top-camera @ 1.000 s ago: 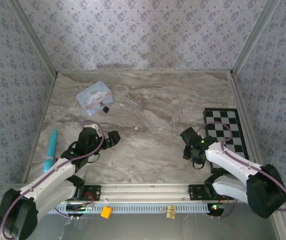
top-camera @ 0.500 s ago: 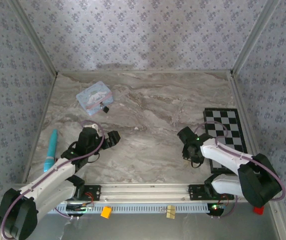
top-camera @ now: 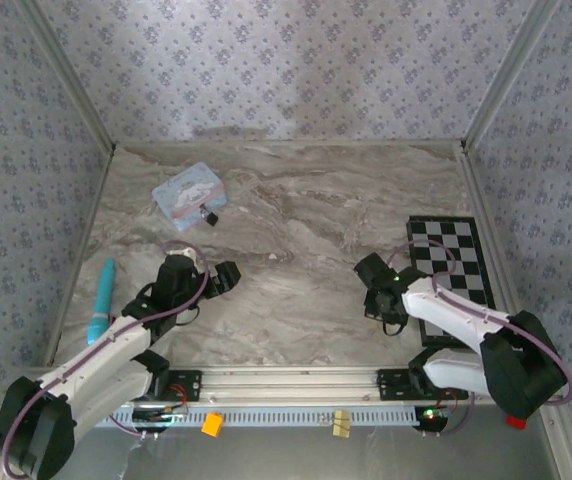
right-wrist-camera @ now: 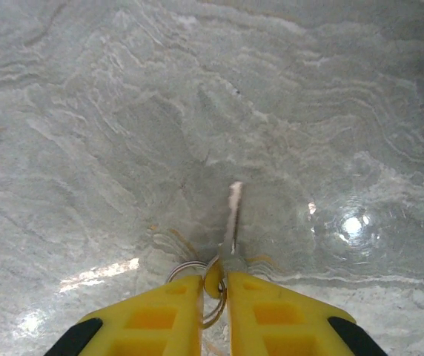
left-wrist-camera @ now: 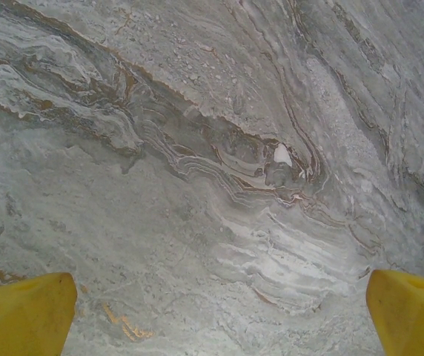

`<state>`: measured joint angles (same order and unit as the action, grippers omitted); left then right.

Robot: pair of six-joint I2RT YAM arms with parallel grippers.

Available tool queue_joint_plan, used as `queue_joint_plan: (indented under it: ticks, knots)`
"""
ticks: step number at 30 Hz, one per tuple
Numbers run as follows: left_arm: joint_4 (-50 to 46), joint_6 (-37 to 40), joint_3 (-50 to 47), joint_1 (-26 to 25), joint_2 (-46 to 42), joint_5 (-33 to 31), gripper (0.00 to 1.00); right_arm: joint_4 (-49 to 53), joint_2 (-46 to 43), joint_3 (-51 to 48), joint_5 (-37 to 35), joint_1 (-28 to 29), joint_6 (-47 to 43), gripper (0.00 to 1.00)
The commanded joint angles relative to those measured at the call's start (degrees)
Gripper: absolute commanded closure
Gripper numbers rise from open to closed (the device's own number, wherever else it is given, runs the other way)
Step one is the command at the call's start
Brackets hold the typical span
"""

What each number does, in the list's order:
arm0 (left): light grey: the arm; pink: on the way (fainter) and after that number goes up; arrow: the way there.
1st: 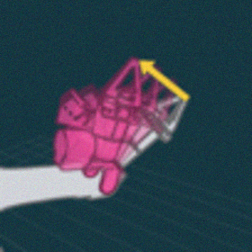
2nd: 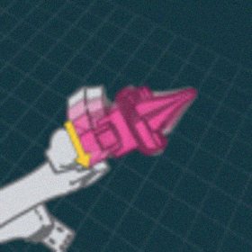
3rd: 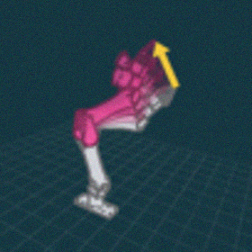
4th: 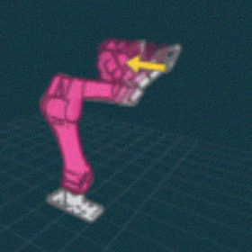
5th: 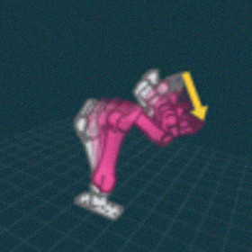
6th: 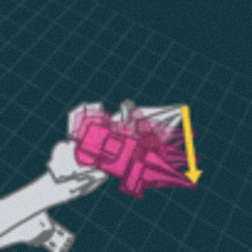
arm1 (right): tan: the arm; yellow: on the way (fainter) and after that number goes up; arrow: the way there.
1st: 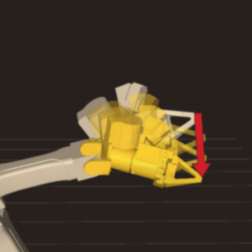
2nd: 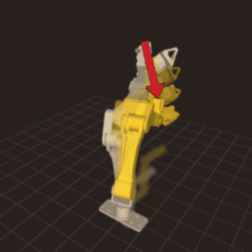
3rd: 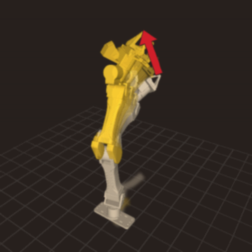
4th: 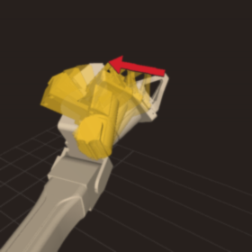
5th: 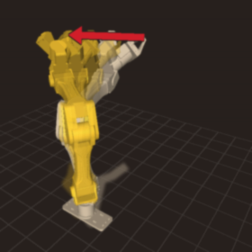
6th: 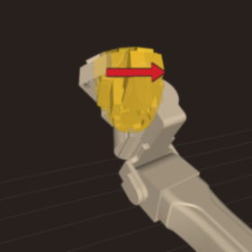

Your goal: Unlock the padlock with the key

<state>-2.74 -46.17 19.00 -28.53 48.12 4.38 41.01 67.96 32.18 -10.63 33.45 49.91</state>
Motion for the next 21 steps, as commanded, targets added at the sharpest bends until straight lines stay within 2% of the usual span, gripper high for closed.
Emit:
queue_joint_plan:
  ticks: [1, 8, 10, 13, 21]
  knots:
    - [0.99, -0.41, 2.35, -0.41, -0.35, -0.95, 0.0, 2.32, -1.28, 0.33, -2.41, 0.65, -0.42, 0.84]
    - [0.9, -0.57, 2.35, -0.59, -0.45, -1.13, 0.0, 2.76, -0.72, 0.25, -3.41, 0.91, -0.35, 0.85]
    - [0.9, -0.57, 2.35, -0.73, -0.48, -1.21, 0.0, 2.17, -0.34, 0.03, -3.39, 1.0, -0.42, 0.76]
    - [0.91, -0.58, 2.35, -0.78, -0.48, -1.31, 0.0, 0.91, 0.92, -0.19, -2.43, 0.91, -0.36, 0.7]
    - [0.63, -0.44, 2.26, -0.98, -0.57, -1.57, 0.0, -0.69, 5.47, 0.49, -3.41, 0.56, -0.35, 0.69]
